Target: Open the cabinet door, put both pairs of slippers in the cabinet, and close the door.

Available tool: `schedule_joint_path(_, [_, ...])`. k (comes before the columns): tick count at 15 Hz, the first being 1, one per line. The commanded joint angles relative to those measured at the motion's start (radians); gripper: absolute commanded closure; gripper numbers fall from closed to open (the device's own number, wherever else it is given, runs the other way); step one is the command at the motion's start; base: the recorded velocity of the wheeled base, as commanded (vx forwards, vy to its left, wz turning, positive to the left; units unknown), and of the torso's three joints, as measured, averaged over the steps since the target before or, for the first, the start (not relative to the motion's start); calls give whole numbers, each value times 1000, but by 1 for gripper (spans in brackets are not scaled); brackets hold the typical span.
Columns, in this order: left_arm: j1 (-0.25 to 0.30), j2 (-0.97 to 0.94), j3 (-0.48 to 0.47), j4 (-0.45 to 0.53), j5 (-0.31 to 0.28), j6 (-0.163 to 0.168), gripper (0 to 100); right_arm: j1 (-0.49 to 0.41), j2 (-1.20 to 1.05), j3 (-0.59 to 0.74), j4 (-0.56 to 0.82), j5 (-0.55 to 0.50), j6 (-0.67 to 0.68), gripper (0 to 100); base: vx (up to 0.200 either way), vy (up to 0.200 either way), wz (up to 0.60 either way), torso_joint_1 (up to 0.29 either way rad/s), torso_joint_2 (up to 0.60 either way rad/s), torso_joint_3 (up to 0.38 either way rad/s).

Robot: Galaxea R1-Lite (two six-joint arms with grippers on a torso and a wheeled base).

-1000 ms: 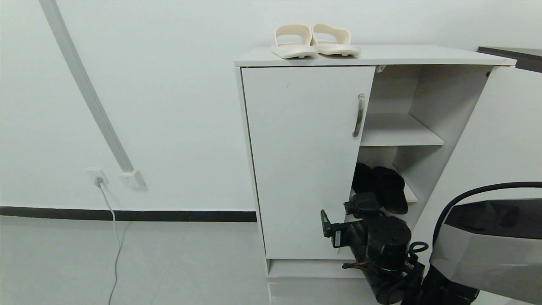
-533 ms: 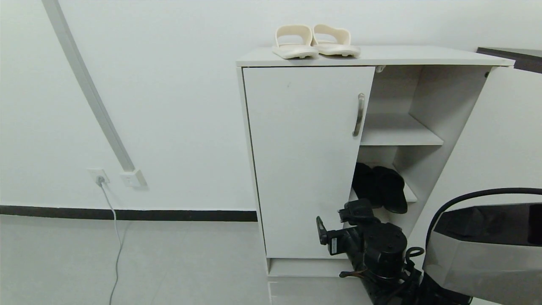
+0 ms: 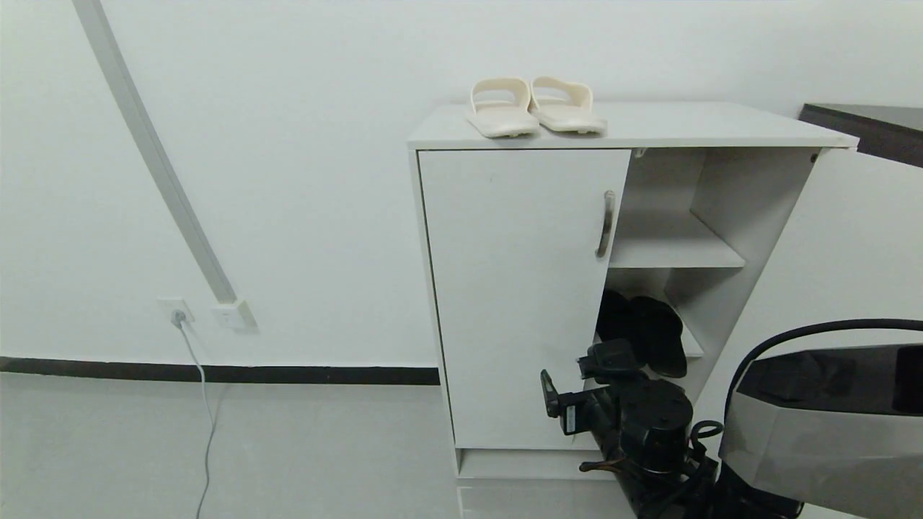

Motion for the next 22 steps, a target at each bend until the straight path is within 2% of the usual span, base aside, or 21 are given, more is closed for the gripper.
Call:
schedule_joint_path(1, [0,1,0,0,0,0,100,-6,-1,0,-1,0,0,0,0,0,0,90,-456,-359])
schedule_joint_path(12, [0,1,0,0,0,0,100,-11,2,5,-7,0,2,0,0,0,0,139,-468,-335])
schedule_joint_path(22, [0,1,0,0,0,0,100,-14,3,11,-7,0,3,0,0,0,0,211,-524,-318])
